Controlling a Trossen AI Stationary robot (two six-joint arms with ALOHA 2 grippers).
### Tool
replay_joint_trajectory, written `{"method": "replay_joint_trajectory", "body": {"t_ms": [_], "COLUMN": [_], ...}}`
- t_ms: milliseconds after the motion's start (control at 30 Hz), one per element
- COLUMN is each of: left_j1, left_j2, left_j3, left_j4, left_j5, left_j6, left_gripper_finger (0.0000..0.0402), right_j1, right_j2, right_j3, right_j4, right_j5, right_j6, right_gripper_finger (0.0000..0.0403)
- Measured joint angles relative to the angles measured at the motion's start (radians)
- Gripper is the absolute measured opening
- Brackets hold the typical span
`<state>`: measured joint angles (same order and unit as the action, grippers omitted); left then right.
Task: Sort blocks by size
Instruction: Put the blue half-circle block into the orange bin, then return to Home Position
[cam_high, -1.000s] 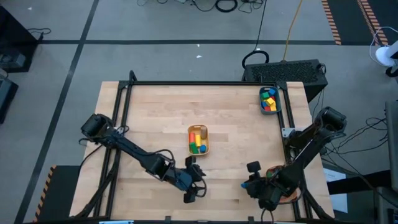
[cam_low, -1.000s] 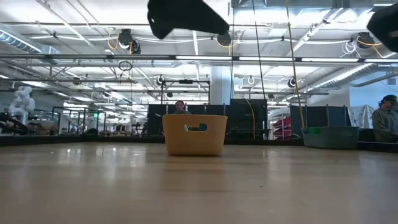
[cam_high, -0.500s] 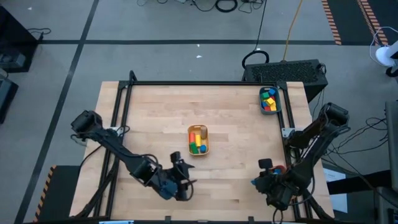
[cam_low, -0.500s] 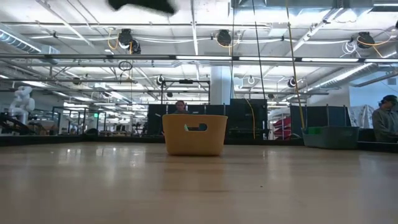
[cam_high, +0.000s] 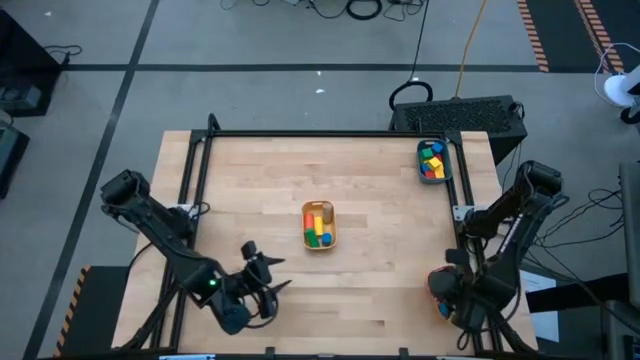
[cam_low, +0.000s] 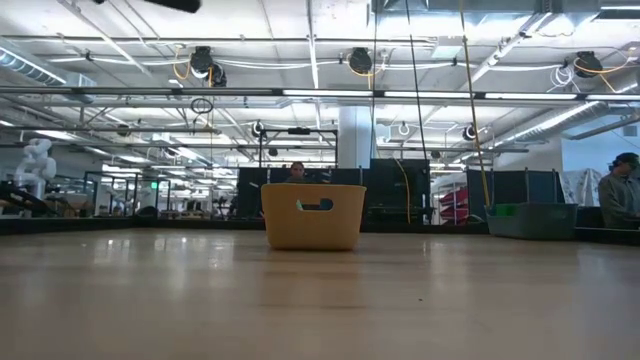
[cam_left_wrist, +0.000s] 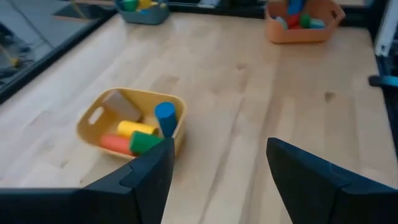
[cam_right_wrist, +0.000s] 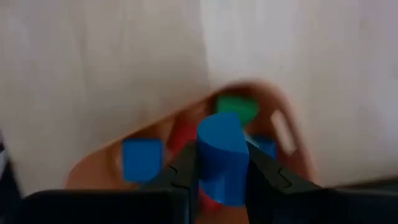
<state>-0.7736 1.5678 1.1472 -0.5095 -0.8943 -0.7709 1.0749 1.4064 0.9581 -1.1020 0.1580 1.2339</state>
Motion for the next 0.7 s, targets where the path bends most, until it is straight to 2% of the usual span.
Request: {"method": "replay_joint_trajectory", "body": {"t_ms": [100,200,367,533,600,700], "left_j1": [-0.027,-0.041,-0.037,-0.022,-0.016,-0.006], "left_j2": [-0.021,-0.045,-0.088,-0.127,-0.148,-0.189], "left_j3": [-0.032,-0.072,-0.137,-0.197,-0.230,-0.266], "left_j4": [-0.046,-0.057,-0.055,-0.009,0.026,0.037], "left_j5": [-0.057,-0.077,-0.081,-0.110,-0.139,-0.164], "left_j6": [-0.081,-0.114,-0.114,-0.091,-0.052,-0.021], "left_gripper_finger": [0.0255,0.0255,0.0255,0.0255,0.0255,0.0255], "right_j1": [0.040,0.073,0.094,0.099,0.099,0.100], "right_j2": [0.003,0.003,0.003,0.003,0.003,0.003], "right_j3": [0.000,0.000,0.000,0.000,-0.001,-0.001], "right_j4": [0.005,0.027,-0.016,-0.120,-0.165,-0.152], "right_j5": [-0.038,-0.033,-0.030,-0.023,0.058,0.383], "right_j6": [0.080,0.130,0.248,0.295,0.309,0.293], "right_gripper_finger": [0.0070,0.0079,0.0132,0.0185,0.0195,0.0197]}}
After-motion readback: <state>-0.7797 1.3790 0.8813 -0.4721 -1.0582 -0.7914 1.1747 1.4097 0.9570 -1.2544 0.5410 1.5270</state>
